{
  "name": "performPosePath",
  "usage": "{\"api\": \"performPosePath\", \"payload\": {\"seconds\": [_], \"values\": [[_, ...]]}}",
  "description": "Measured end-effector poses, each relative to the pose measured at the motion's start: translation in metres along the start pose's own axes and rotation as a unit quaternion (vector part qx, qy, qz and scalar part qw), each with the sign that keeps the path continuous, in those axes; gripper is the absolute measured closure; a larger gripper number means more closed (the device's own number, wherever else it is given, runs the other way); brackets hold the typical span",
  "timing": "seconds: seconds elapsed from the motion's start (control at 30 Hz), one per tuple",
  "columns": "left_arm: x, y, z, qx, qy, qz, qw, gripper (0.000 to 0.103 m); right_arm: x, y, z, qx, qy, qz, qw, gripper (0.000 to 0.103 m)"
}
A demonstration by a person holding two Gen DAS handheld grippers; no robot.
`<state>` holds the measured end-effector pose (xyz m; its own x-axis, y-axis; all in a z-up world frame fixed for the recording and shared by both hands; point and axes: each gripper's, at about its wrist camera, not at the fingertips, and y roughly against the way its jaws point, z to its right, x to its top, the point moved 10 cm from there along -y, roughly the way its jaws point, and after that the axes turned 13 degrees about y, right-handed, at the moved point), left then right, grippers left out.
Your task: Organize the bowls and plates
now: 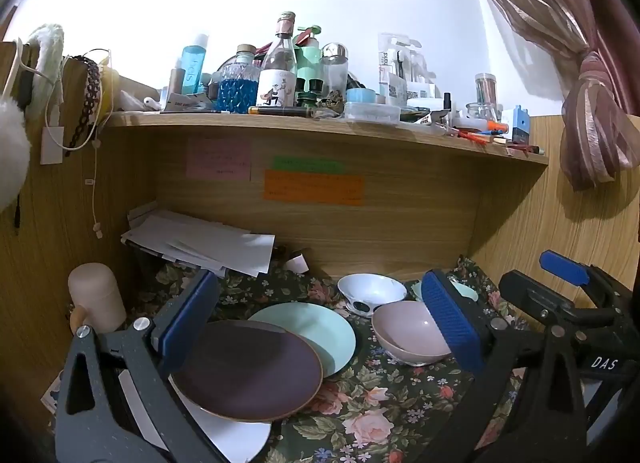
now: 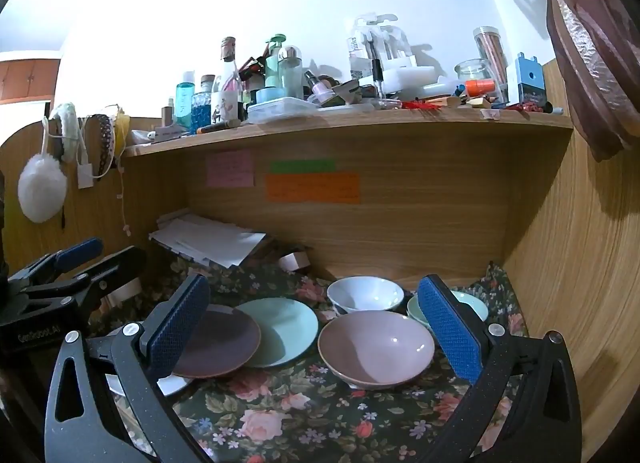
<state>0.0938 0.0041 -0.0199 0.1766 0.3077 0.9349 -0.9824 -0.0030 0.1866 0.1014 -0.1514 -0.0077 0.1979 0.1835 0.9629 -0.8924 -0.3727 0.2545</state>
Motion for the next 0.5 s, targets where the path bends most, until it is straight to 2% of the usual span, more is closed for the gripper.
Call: {"api": "performPosePath", "payload": {"seconds": [0.5], "values": [[0.0009,-0.0036,0.0036,0.002,-0.006,0.000,1.0000,0.000,0.0035,0.0027,0.0057,-0.003,-0.003,0.004,1.000,0.000]]}}
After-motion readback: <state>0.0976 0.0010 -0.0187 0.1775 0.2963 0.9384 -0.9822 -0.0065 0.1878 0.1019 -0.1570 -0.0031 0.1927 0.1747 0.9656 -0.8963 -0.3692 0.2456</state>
